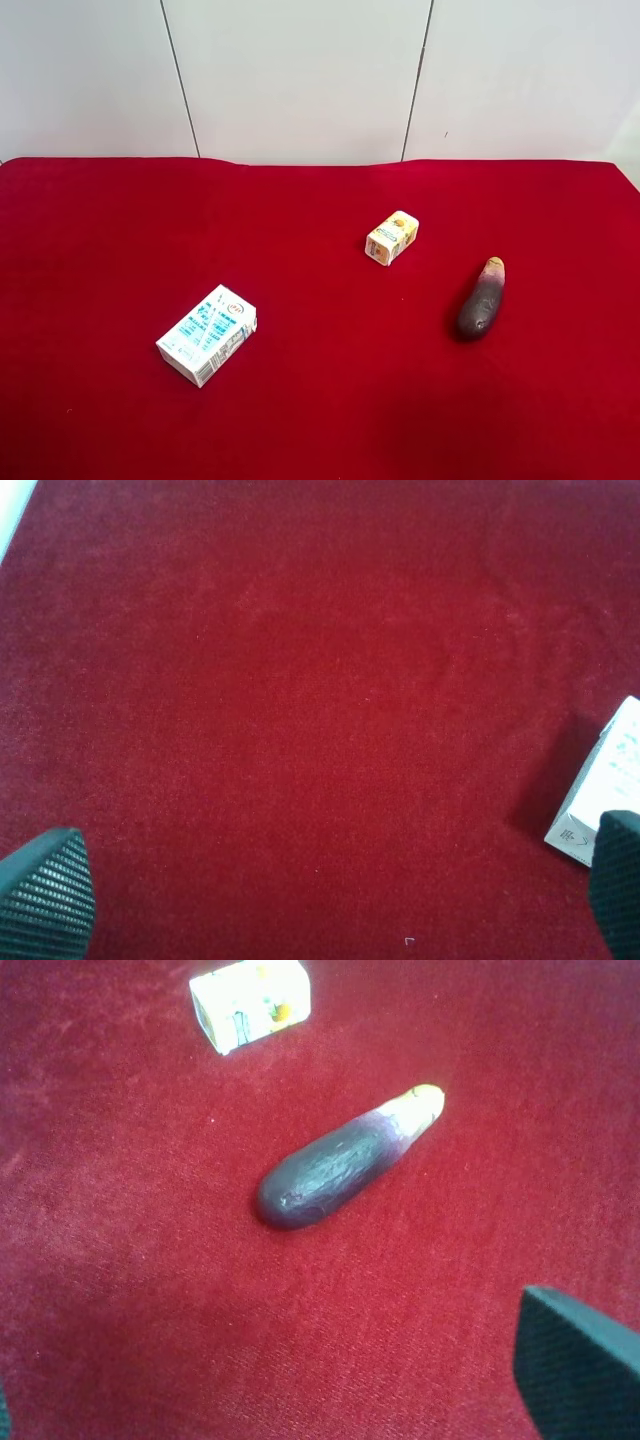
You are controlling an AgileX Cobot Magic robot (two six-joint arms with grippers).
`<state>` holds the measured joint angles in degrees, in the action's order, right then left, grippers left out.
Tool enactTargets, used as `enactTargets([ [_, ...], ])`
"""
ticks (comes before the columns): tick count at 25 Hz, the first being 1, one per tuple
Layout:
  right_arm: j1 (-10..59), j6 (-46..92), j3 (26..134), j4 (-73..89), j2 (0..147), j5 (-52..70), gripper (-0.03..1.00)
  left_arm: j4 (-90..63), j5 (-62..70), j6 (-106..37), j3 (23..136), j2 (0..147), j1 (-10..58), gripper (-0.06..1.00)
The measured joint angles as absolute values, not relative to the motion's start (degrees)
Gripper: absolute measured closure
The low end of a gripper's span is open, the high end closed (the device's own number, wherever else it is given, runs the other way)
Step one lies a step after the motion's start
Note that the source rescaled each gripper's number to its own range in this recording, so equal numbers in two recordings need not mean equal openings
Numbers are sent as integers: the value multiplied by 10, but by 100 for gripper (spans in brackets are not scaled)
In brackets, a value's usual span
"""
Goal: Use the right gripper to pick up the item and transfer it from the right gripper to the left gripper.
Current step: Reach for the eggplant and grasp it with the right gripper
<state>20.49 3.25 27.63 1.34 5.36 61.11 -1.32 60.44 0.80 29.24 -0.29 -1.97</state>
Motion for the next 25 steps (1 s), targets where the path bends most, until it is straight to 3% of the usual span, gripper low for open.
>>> enactTargets([
  [25, 205, 33, 276, 13, 54, 611, -3, -13, 604, 8, 292, -3, -20, -6],
])
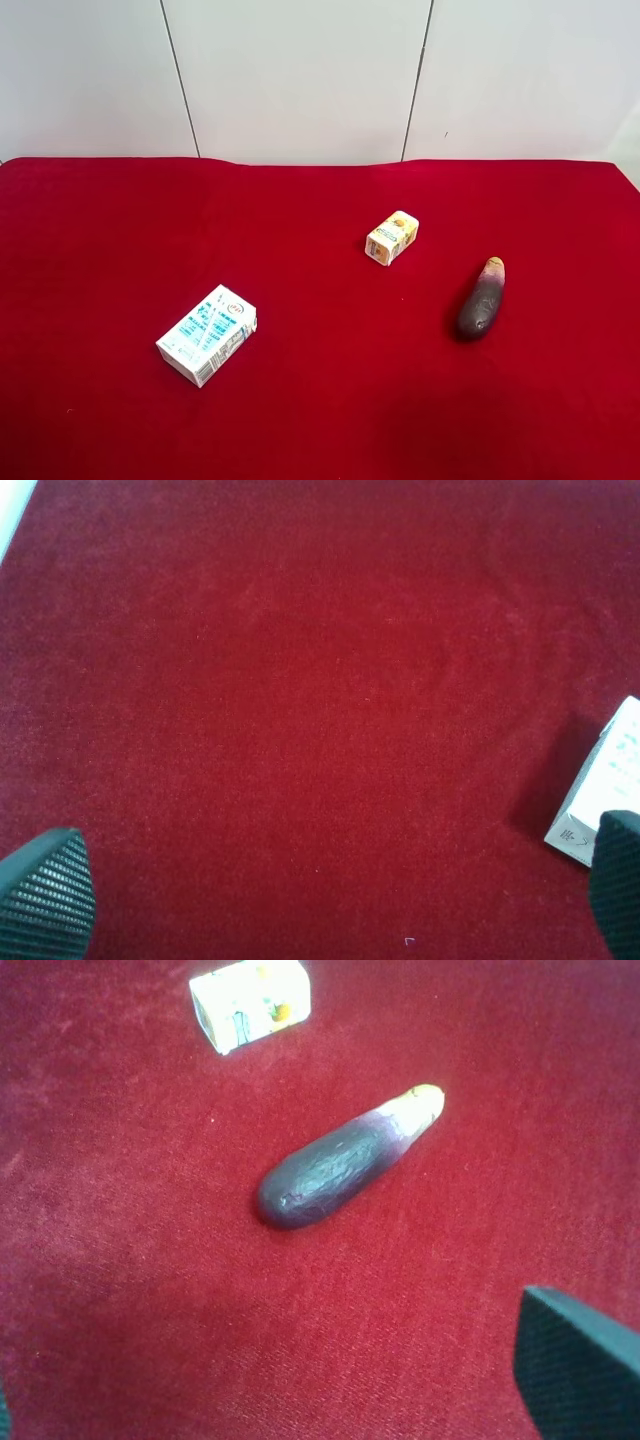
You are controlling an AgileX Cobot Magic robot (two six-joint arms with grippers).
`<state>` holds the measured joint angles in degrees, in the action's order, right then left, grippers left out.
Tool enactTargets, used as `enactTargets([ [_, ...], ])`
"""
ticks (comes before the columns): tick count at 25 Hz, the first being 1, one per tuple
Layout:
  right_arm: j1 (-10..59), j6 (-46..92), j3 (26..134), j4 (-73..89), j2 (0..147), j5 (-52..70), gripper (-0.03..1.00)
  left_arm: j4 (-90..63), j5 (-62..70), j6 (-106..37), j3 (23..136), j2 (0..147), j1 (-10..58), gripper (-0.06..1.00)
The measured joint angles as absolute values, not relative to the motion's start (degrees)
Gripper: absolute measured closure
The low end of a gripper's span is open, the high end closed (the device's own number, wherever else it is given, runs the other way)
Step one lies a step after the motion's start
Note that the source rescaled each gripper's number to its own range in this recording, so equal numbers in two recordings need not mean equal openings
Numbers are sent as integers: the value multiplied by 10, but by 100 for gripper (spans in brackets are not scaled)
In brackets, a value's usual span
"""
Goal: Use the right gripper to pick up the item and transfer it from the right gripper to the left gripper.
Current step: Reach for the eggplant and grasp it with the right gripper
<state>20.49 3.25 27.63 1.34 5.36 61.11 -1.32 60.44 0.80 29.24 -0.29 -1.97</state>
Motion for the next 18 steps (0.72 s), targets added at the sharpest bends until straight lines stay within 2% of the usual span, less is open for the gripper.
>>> enactTargets([
  [18, 205, 21, 276, 11, 54, 611, -3, -13, 604, 8, 292, -3, -20, -6],
])
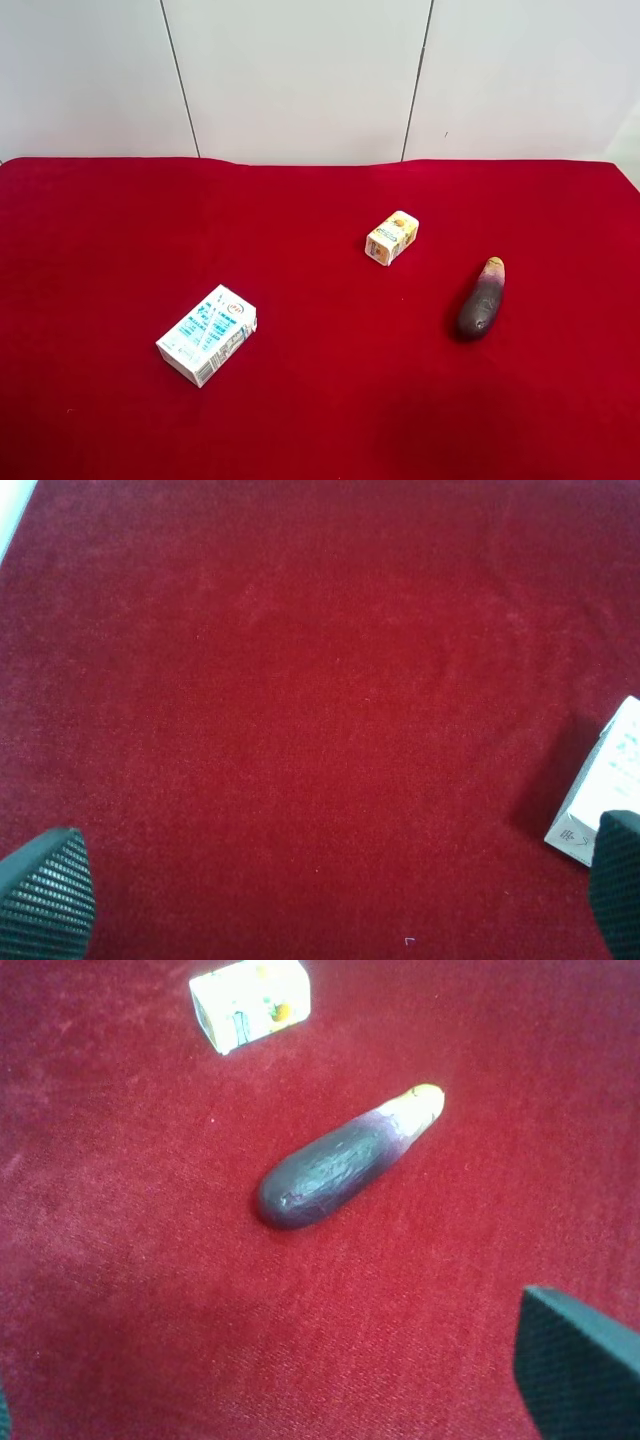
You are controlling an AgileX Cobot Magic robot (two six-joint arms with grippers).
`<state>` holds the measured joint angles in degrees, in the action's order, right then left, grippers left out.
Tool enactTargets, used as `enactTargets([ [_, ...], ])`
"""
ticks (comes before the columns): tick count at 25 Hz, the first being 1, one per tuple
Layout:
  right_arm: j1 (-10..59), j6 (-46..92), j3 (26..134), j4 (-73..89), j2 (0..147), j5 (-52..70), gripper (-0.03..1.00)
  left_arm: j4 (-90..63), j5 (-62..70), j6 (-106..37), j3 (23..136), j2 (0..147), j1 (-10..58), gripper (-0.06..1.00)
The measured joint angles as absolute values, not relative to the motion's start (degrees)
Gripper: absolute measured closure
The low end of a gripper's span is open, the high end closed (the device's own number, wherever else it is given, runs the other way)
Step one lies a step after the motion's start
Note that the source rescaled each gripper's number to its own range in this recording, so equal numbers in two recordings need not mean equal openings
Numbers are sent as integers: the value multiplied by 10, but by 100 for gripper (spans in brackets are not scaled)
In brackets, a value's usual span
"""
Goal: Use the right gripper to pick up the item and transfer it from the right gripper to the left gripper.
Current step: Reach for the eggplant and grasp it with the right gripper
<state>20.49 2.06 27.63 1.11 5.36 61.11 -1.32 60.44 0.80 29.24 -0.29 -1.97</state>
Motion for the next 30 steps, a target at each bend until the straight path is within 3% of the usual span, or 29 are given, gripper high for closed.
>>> enactTargets([
  [15, 205, -96, 305, -12, 116, 609, 0, -13, 604, 8, 292, -3, -20, -6],
  [17, 205, -97, 322, -12, 169, 601, 5, -13, 604, 8, 292, -3, -20, -6],
  [22, 205, -97, 331, -12, 249, 578, 7, -13, 604, 8, 292, -3, -20, -6],
  [30, 205, -97, 333, -12, 433, 487, 2, -13, 604, 8, 292, -3, -20, -6],
])
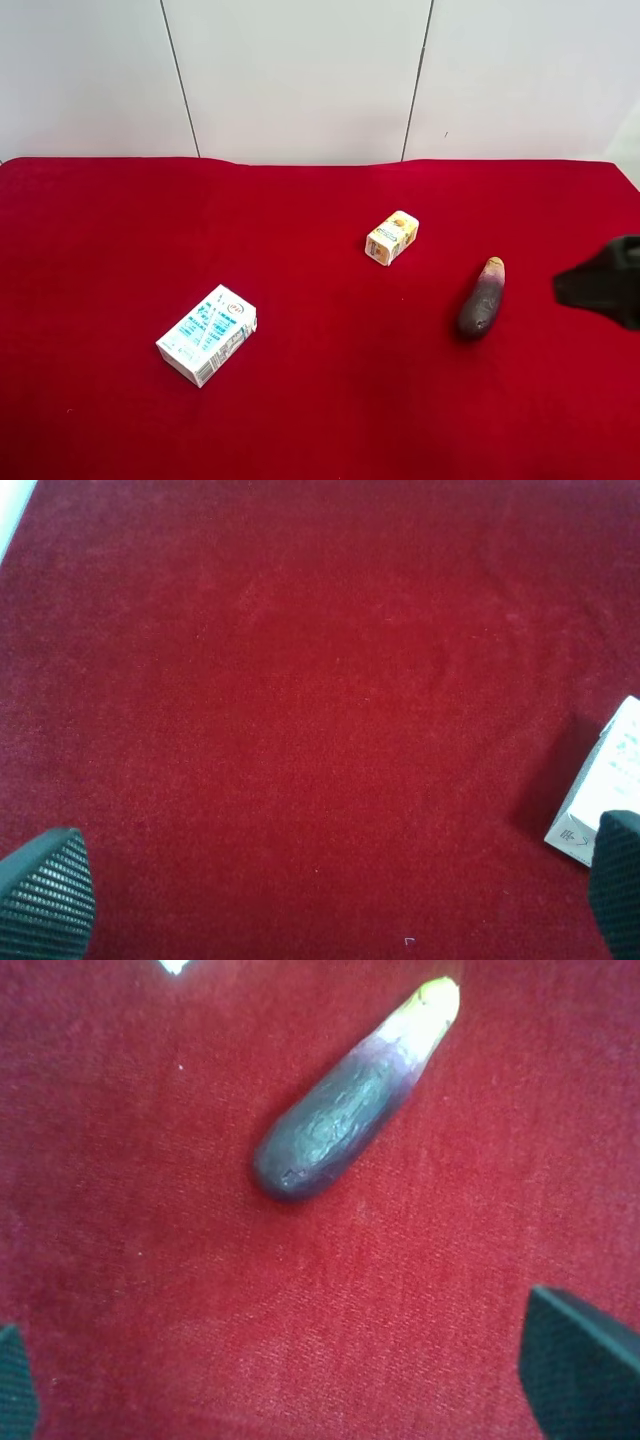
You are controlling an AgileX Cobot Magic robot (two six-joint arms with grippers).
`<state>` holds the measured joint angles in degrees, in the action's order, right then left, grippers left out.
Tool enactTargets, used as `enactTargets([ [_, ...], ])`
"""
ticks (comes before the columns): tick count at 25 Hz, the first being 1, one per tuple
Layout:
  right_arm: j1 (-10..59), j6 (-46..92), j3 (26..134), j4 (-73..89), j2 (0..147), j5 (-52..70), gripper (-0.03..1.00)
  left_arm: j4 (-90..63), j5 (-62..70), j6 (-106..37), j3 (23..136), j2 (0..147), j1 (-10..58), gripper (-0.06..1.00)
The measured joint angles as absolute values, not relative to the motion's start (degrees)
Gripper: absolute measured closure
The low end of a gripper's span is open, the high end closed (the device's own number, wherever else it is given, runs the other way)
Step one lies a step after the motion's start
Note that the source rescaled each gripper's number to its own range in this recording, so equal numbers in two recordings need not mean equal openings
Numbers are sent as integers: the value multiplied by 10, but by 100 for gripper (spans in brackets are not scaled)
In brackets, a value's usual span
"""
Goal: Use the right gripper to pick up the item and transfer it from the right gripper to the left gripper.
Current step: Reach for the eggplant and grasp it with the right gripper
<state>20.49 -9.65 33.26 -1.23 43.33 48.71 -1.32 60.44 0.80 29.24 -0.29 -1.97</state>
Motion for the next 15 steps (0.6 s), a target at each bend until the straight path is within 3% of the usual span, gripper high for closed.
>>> enactTargets([
  [4, 205, -97, 334, -12, 504, 472, -3, -13, 604, 8, 292, -3, -20, -6],
  [15, 205, -98, 334, -10, 659, 457, -3, -13, 604, 8, 292, -3, -20, -6],
])
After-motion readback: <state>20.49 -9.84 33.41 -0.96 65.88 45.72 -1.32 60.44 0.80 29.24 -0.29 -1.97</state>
